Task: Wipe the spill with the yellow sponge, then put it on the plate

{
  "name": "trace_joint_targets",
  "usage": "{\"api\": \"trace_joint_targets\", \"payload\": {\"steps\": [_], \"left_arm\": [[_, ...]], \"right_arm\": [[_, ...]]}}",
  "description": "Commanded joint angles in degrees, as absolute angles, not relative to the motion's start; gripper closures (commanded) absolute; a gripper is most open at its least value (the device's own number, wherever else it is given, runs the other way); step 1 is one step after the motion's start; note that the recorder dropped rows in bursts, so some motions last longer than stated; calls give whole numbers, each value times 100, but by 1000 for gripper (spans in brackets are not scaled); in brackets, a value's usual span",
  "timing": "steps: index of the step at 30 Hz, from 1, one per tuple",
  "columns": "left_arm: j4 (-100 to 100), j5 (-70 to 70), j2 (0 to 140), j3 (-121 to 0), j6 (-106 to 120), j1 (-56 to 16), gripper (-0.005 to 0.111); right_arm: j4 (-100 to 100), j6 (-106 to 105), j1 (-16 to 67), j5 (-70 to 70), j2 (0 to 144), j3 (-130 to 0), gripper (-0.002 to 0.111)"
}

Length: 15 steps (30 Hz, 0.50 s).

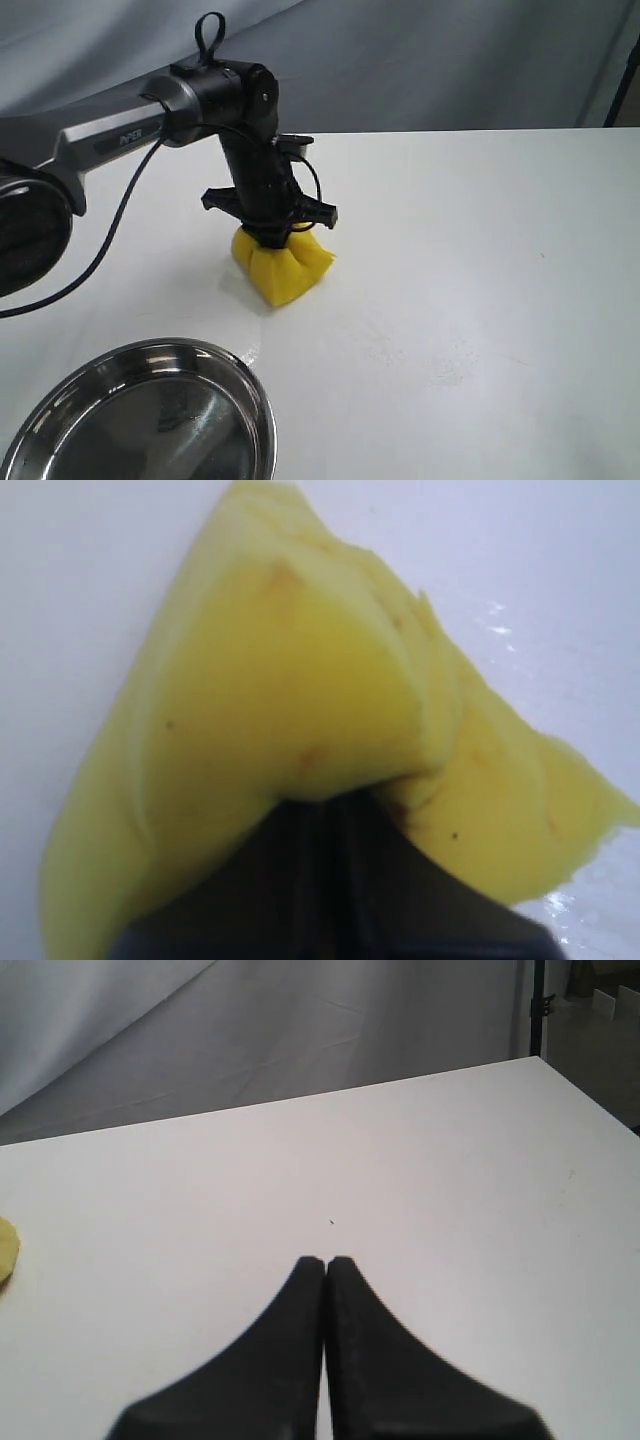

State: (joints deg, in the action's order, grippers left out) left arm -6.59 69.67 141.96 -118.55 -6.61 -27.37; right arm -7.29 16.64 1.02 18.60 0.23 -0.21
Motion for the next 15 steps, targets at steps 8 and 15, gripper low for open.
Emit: {"api": "trace_joint_targets", "payload": {"steps": [8, 15], "left_arm": [[-685, 6996, 14403, -11750, -411, -3551, 107], [-695, 6996, 14403, -11750, -385, -4610, 107]], "right_arm": [[-761, 1651, 63, 1856, 0, 0, 108], [-761, 1651, 63, 1856, 0, 0, 108]]}}
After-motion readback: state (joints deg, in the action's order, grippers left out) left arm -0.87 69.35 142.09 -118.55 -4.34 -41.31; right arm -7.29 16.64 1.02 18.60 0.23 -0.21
